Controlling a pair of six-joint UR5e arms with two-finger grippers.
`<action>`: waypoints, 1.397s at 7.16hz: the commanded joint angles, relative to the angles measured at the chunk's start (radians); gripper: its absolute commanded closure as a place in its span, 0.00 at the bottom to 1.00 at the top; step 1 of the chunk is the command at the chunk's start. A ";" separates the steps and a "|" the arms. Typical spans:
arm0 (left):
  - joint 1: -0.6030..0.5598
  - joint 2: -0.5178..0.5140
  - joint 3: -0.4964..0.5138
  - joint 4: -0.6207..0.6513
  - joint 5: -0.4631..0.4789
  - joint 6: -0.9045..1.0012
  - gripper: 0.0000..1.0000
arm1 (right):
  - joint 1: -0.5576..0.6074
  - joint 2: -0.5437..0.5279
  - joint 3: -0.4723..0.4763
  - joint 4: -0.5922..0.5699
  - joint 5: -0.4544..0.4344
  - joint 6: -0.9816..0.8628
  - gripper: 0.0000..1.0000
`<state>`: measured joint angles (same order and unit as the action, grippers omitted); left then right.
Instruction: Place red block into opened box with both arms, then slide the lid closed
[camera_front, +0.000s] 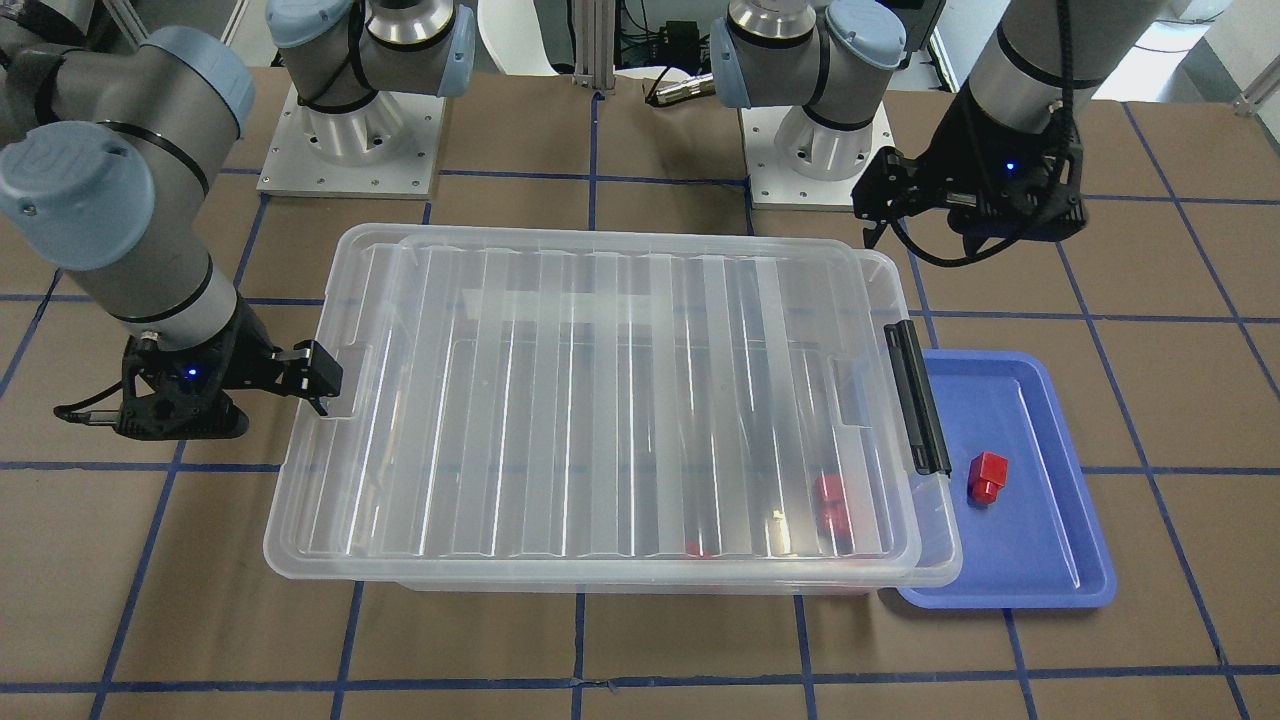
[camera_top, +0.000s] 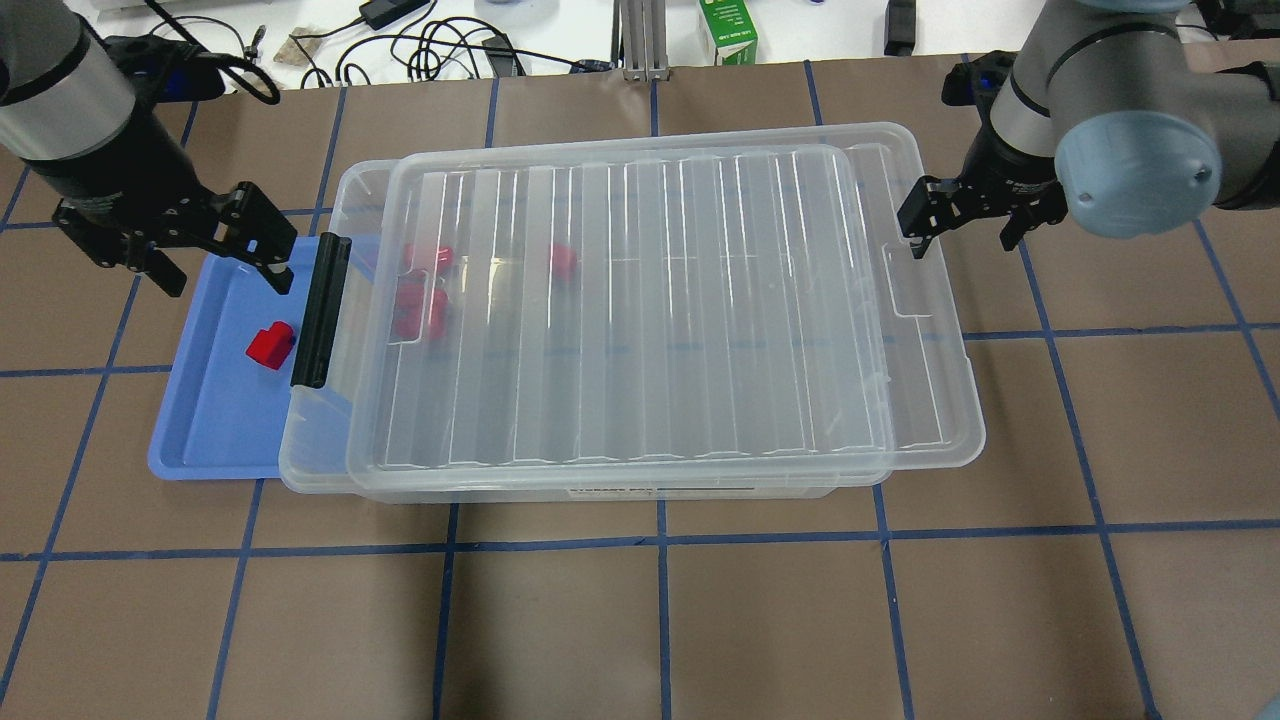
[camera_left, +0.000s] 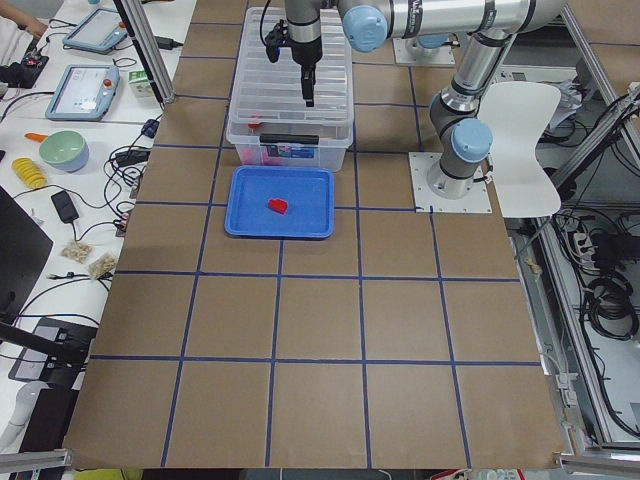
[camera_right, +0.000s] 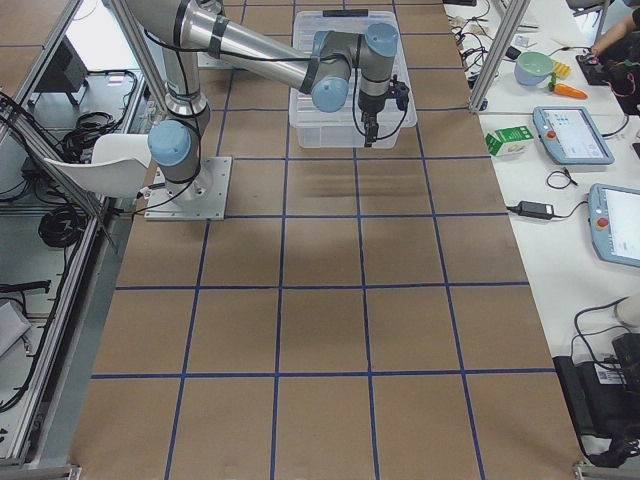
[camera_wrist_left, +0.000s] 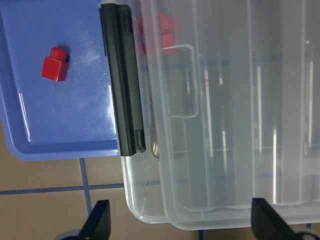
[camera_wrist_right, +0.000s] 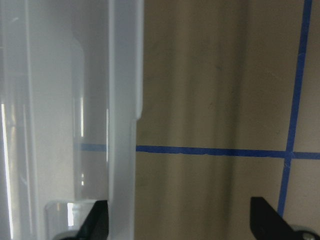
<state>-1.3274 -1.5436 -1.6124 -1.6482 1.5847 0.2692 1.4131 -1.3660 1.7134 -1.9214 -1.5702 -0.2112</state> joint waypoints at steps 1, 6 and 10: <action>0.121 -0.036 -0.007 0.036 0.000 0.164 0.00 | -0.064 -0.005 -0.001 0.005 -0.002 -0.080 0.00; 0.198 -0.211 -0.107 0.379 0.060 0.470 0.00 | -0.183 -0.010 -0.006 0.018 -0.054 -0.240 0.00; 0.198 -0.358 -0.144 0.527 0.051 0.473 0.00 | -0.200 -0.010 -0.008 0.010 -0.108 -0.348 0.00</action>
<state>-1.1295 -1.8610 -1.7510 -1.1560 1.6365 0.7406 1.2161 -1.3759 1.7059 -1.9085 -1.6686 -0.5317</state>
